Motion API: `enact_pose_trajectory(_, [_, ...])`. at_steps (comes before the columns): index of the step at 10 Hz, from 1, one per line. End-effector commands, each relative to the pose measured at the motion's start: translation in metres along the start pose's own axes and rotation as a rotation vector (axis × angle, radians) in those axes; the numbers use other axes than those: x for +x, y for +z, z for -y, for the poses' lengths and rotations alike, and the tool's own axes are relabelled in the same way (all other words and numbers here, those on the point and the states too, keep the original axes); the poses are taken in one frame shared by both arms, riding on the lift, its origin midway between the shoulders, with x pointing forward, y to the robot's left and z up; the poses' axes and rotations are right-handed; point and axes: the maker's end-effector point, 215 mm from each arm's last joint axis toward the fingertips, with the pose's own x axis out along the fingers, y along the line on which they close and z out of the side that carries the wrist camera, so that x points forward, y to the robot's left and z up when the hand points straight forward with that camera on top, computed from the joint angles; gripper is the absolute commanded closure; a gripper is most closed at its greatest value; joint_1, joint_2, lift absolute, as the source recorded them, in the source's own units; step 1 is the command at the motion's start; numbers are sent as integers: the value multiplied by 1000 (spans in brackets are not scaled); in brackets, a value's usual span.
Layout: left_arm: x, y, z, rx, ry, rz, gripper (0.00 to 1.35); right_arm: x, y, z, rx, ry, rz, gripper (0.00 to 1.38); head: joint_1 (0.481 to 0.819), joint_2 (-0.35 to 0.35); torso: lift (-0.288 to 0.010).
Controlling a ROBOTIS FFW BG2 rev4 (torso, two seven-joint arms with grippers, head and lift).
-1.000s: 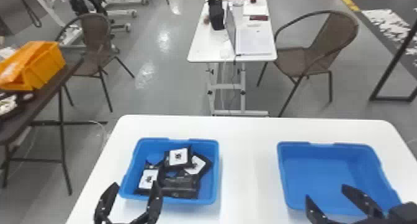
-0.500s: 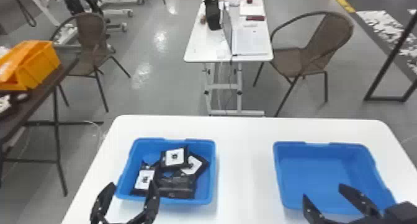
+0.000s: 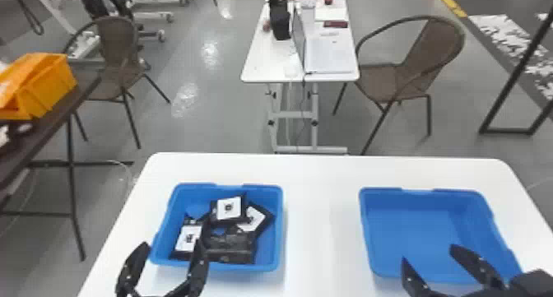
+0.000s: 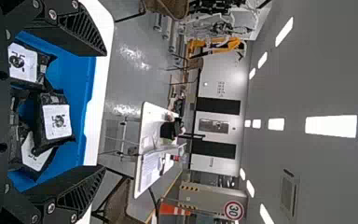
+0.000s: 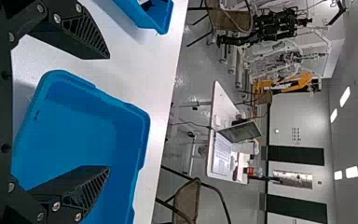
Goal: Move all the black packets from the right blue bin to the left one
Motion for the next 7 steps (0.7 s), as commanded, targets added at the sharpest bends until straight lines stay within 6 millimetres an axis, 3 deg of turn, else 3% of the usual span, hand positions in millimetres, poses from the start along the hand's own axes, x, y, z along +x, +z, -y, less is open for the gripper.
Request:
enact_pose_trajectory(1, [0,0,0,-2,2,0,171,0,1,0,1,0,3,194,695,92,0])
enact_pose_trajectory(7, [1,2,-1,-2,5,5,171,-1,-1,1,8,-3,1,194,695,92,0])
